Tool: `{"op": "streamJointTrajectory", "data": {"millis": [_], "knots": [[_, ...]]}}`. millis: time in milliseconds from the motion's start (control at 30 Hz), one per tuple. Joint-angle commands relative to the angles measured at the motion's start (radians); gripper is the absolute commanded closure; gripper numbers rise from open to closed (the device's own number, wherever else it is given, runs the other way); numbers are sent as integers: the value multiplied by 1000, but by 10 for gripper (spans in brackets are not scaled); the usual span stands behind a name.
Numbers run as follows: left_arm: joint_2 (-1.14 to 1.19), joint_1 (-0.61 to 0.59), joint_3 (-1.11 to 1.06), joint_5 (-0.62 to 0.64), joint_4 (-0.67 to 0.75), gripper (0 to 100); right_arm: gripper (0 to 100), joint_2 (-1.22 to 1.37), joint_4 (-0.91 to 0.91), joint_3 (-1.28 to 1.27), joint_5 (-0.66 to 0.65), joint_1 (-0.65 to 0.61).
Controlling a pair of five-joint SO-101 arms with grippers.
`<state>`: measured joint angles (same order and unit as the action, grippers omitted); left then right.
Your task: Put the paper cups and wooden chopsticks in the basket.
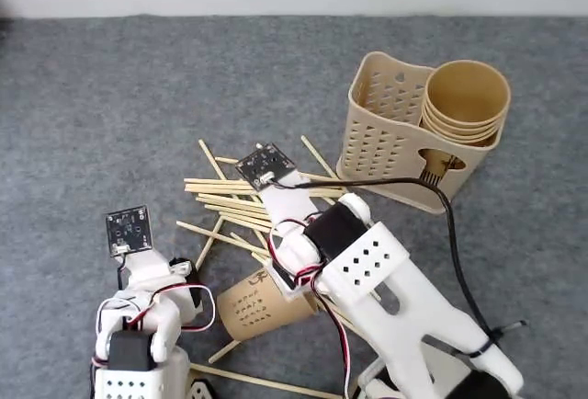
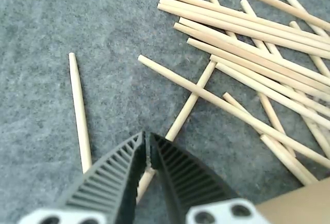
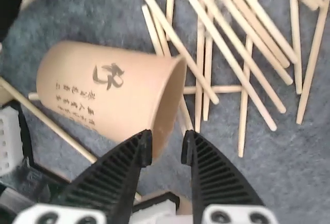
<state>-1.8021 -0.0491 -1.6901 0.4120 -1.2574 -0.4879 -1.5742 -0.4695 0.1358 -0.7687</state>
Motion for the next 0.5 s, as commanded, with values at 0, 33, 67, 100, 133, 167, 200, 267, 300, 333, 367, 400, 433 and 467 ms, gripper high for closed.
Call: {"op": "streamJointTrajectory", "data": {"millis": [0,33,67,100,133,167,200,267,300,333,367,400,433,467], "knots": [[-12,3,8,-5,-3,986,879,-41,24,8,18,-15],[-12,3,8,-5,-3,986,879,-41,21,8,18,-27],[-12,3,8,-5,-3,986,879,-38,19,8,18,-44],[-12,3,8,-5,-3,986,879,-38,21,3,20,-59],[-12,3,8,-5,-3,986,879,-36,24,2,37,-71],[-12,3,8,-5,-3,986,879,-36,25,2,58,-77],[-12,3,8,-5,-3,986,879,-36,36,0,71,-79],[-12,3,8,-5,-3,986,879,-36,61,-11,71,-73],[-12,3,8,-5,-3,986,879,-36,74,-25,72,-64],[-12,3,8,-5,-3,986,879,-36,96,-43,72,-58],[-12,3,8,-5,-3,986,879,-36,111,-60,72,-54],[-12,3,8,-5,-3,986,879,-36,124,-77,72,-53],[-12,3,8,-5,-3,986,879,-36,131,-91,72,-53],[-12,3,8,-5,-3,986,879,-36,137,-101,72,-53]]}}
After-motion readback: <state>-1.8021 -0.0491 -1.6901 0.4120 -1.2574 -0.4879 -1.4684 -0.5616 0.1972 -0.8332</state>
